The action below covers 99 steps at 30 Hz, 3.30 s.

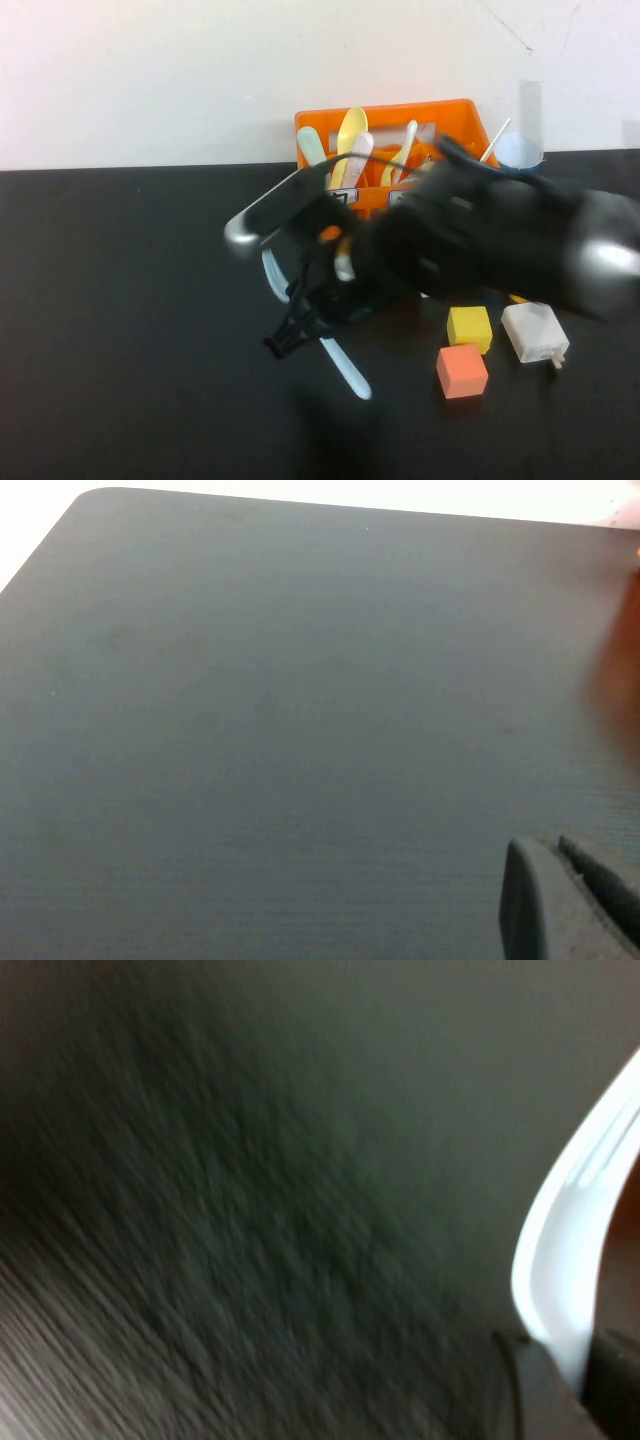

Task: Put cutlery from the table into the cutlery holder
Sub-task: Place the fork on the box

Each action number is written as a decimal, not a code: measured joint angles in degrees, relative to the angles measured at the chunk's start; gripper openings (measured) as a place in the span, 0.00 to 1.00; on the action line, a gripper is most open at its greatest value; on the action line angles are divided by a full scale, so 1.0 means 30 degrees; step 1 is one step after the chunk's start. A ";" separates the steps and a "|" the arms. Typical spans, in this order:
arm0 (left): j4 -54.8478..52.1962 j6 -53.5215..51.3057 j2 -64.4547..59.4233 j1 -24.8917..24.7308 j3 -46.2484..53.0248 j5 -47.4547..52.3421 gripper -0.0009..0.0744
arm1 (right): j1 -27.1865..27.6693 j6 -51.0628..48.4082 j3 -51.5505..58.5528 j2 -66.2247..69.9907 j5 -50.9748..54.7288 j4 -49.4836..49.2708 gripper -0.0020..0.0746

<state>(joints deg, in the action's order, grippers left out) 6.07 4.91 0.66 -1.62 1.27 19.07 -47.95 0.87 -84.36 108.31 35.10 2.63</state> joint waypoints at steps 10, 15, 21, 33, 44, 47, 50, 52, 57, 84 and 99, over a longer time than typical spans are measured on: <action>0.0000 0.0000 0.0000 0.0000 0.0000 0.0000 0.01 | 0.0602 -0.0429 1.1592 -0.5753 -2.2720 -0.1191 0.16; 0.0000 0.0000 0.0000 0.0000 0.0000 0.0000 0.01 | 0.2540 -0.2427 1.1916 -0.5792 -2.6284 -0.3585 0.15; 0.0000 0.0000 0.0000 0.0000 0.0000 0.0000 0.01 | 0.5640 -0.2801 1.0754 -0.5564 -2.6361 -0.4273 0.09; 0.0000 0.0041 0.0000 0.0000 0.0000 0.0000 0.01 | 0.7125 -0.2952 0.8659 -0.2581 -2.6326 -0.3908 0.09; 0.0000 0.0041 0.0000 0.0000 0.0000 0.0000 0.01 | 0.7158 -0.1280 0.8436 -0.2126 -2.8716 -0.1137 0.09; 0.0000 0.0041 0.0000 0.0000 0.0000 0.0000 0.01 | 0.7158 0.0568 0.7970 -0.2126 -2.9490 0.1078 0.09; 0.0000 0.0041 0.0000 0.0000 0.0000 0.0000 0.01 | 0.7158 0.1403 0.7536 -0.2126 -2.9672 0.3005 0.09; 0.0000 0.0041 0.0000 0.0000 0.0000 0.0000 0.01 | 0.7158 0.1578 0.7499 -0.2126 -2.9672 0.3672 0.09; 0.0000 0.0041 0.0000 0.0000 0.0000 0.0000 0.01 | 0.7158 0.1664 0.7499 -0.2126 -2.9336 0.4004 0.09; 0.0000 0.0006 0.0000 0.0000 0.0000 0.0000 0.01 | 0.7158 0.1733 0.7370 -0.0046 -2.9637 0.3057 0.21; 0.0000 0.0006 0.0000 0.0000 0.0000 0.0000 0.01 | 0.7158 0.1808 0.7757 -0.1566 -2.9181 0.3136 0.42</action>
<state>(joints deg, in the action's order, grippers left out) 6.07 4.93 0.66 -1.62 1.27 19.07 -26.48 6.30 -61.09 103.61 -52.45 12.04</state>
